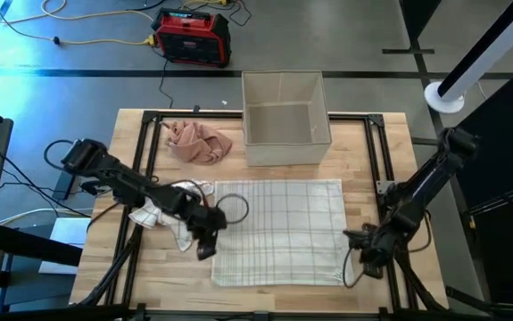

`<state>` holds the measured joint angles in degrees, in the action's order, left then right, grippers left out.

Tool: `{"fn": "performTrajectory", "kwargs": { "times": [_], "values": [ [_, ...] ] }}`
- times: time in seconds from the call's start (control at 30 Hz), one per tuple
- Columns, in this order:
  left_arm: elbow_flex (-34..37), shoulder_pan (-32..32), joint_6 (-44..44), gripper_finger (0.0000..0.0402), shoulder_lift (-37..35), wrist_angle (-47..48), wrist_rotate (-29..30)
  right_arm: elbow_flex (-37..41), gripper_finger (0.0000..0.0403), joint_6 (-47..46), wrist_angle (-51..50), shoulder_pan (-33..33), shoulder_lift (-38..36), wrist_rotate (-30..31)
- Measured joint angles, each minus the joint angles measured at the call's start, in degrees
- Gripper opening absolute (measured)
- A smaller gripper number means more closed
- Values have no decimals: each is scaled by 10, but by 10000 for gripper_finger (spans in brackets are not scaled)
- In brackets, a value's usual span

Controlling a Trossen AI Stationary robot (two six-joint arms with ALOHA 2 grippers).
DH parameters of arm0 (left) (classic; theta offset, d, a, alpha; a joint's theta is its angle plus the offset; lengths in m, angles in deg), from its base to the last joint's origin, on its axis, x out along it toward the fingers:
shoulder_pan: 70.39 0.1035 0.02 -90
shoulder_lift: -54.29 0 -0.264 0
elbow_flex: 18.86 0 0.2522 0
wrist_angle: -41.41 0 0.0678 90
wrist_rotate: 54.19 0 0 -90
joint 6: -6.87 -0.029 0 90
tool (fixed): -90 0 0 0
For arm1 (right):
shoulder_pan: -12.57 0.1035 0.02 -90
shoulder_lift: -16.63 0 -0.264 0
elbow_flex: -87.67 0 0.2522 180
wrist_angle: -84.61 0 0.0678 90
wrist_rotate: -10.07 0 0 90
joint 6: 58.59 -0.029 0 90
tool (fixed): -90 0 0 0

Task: Fold towel
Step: Fold the white striped towel

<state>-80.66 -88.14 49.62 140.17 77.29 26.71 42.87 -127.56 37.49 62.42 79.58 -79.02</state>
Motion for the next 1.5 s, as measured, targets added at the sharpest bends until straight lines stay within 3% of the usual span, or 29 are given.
{"fn": "performTrajectory", "kwargs": {
  "times": [0.1,0.2,0.33,0.53,0.67,1.07,1.17,1.33,1.5],
  "values": [
    [0,37,-51,0,14,-12,64,16,0,22,-1,-53,-20,88],
    [0,76,-97,0,45,-28,51,60,0,60,39,-120,-17,90],
    [0,106,-114,0,76,-23,17,94,0,32,76,-159,-17,87],
    [0,68,-114,0,83,19,-4,96,0,26,105,-124,-4,54],
    [0,33,-102,0,83,21,-26,96,0,-27,138,-90,20,44],
    [0,-20,-81,0,82,40,5,94,0,-142,282,11,119,35],
    [0,-31,-64,0,82,39,-30,93,0,-151,324,28,136,14],
    [-4,-42,-29,0,59,48,-106,53,0,-130,274,43,114,-52],
    [-39,-7,-90,0,0,128,-55,-13,0,-80,92,24,39,-86]
  ]
}}
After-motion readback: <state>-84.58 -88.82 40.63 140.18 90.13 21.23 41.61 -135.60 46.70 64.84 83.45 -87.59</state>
